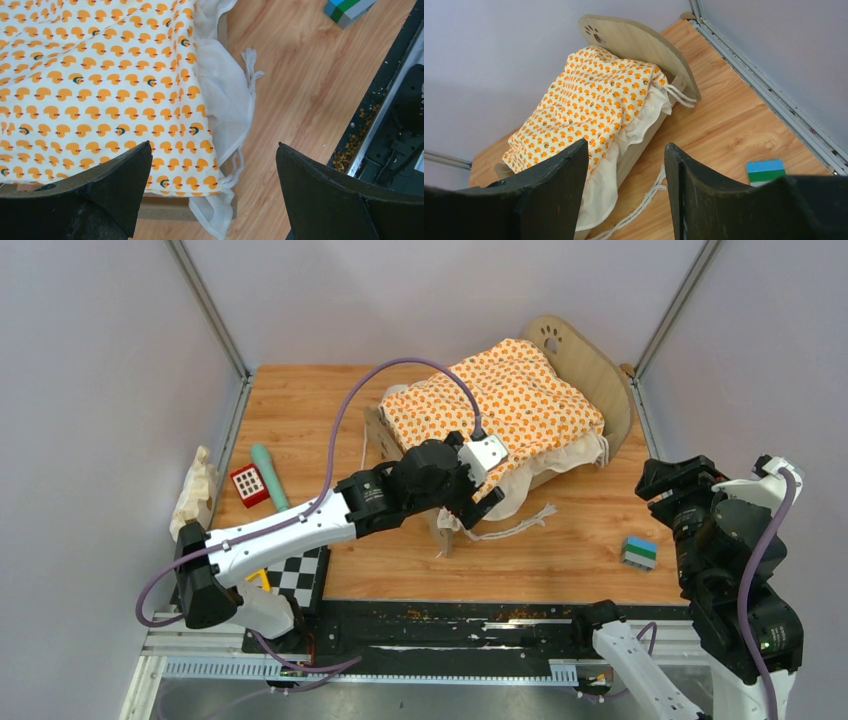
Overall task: Set up the pet bed
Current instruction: Adjust the bed frame at the center of the board.
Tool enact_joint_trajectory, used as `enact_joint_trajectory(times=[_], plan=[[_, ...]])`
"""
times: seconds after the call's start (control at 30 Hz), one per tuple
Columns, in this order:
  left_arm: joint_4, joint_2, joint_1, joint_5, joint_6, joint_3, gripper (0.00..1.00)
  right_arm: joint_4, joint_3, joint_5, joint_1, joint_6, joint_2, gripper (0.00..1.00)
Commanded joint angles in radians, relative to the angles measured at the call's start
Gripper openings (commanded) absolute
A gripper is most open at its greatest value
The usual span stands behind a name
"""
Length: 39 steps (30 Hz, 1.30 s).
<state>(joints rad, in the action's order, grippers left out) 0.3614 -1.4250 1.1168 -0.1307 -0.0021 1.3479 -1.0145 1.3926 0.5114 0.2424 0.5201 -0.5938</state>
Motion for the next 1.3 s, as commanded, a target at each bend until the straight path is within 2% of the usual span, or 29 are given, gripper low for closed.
enact_joint_trajectory(times=[0.0,0.17,0.37,0.53,0.83,1.0,1.13,1.27], plan=[[-0.004,-0.005,0.008,0.086,0.029,0.057,0.99,-0.004,-0.026,-0.007,-0.003,-0.043,0.0,0.57],[0.056,-0.2,0.008,0.16,0.07,0.228,0.91,0.001,-0.04,-0.013,-0.003,-0.045,0.017,0.57],[0.08,-0.493,0.01,0.164,0.126,0.462,0.9,-0.026,-0.01,-0.028,-0.003,-0.046,0.034,0.57],[0.077,-0.648,0.009,0.133,0.161,0.605,0.92,-0.043,-0.004,-0.044,-0.003,-0.049,0.036,0.56],[-0.005,-0.73,0.009,0.013,0.188,0.64,0.95,-0.046,-0.02,-0.057,-0.003,-0.063,0.046,0.56],[-0.007,-0.774,0.005,0.004,0.183,0.68,0.96,-0.04,-0.037,-0.07,-0.003,-0.069,0.048,0.56],[0.03,-0.837,-0.005,0.055,0.157,0.741,0.93,-0.038,-0.045,-0.081,-0.003,-0.07,0.048,0.56],[0.033,-0.869,-0.015,0.099,0.131,0.754,0.85,-0.037,-0.055,-0.091,-0.003,-0.069,0.051,0.56]])
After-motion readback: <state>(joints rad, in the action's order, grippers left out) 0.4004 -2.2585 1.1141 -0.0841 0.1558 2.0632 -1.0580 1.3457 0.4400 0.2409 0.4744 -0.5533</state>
